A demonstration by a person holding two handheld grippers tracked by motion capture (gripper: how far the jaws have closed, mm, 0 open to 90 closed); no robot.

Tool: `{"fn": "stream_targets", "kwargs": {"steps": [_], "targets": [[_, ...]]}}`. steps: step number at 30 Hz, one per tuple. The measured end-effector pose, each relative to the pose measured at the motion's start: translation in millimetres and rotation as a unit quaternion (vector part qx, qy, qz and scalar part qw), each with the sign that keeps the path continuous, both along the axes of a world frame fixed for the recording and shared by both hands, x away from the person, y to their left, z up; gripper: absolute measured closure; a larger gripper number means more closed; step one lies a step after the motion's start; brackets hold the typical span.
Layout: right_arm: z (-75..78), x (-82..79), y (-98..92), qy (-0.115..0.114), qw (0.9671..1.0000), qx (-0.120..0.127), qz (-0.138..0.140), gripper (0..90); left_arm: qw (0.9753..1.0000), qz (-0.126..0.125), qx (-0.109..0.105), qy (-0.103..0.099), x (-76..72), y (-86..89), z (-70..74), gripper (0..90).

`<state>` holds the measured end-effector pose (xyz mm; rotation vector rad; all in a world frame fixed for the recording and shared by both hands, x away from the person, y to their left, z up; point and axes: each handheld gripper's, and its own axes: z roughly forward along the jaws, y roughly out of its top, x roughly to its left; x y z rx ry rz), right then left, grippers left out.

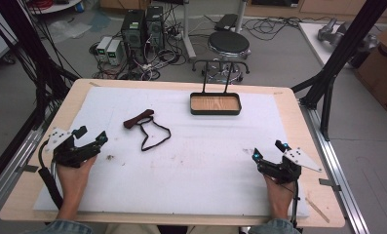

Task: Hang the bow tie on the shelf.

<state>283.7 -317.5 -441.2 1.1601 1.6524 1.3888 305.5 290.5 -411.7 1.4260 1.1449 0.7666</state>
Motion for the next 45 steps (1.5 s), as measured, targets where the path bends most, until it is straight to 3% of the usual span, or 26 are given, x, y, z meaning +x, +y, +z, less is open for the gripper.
{"fn": "stream_targets", "kwargs": {"steps": [4,6,8,11,19,21,29,34,36,40,45], "targets": [[-0.1,0.5,-0.2,0.0,1.0,0.0,0.0,9.9,1.0,-0.008,0.001,0.005,19.8,-8.9,2.0,20.5],[-0.1,0.4,-0.2,0.001,1.0,0.001,0.0,9.9,0.9997,-0.014,-0.005,0.021,37.7,-15.4,2.5,21.4],[-0.1,0.5,-0.2,0.001,1.0,0.003,0.0,9.9,0.9995,-0.018,-0.005,0.027,44.0,-17.5,2.6,22.2],[-0.1,0.4,-0.2,0.002,1.0,0.004,0.001,9.9,0.9986,-0.034,0.0,0.041,67.7,-28.1,1.0,22.7],[-0.1,0.4,-0.2,0.002,1.0,0.006,0.003,9.9,0.9963,-0.071,0.012,0.047,100.6,-51.0,-7.0,26.4],[-0.2,0.4,-0.4,0.003,1.0,0.006,0.004,9.9,0.9947,-0.085,0.025,0.051,111.5,-59.5,-9.8,26.6],[-0.3,0.9,-0.7,0.002,1.0,0.006,0.006,9.9,0.9934,-0.093,0.036,0.056,125.8,-66.6,-17.2,31.8],[-0.4,1.1,-0.7,0.002,1.0,0.006,0.006,9.9,0.9933,-0.084,0.038,0.07,132.0,-64.5,-24.8,32.8],[-0.5,1.2,-0.7,0.002,1.0,0.007,0.006,9.9,0.9921,-0.085,0.043,0.082,135.9,-64.4,-26.0,32.9],[-0.5,1.4,-0.7,0.002,0.9999,0.008,0.006,9.9,0.9906,-0.09,0.059,0.084,140.2,-66.9,-27.2,33.0],[-0.5,1.3,-0.7,0.002,0.9999,0.007,0.007,9.9,0.9884,-0.086,0.073,0.102,145.6,-69.1,-33.4,34.4]]}}
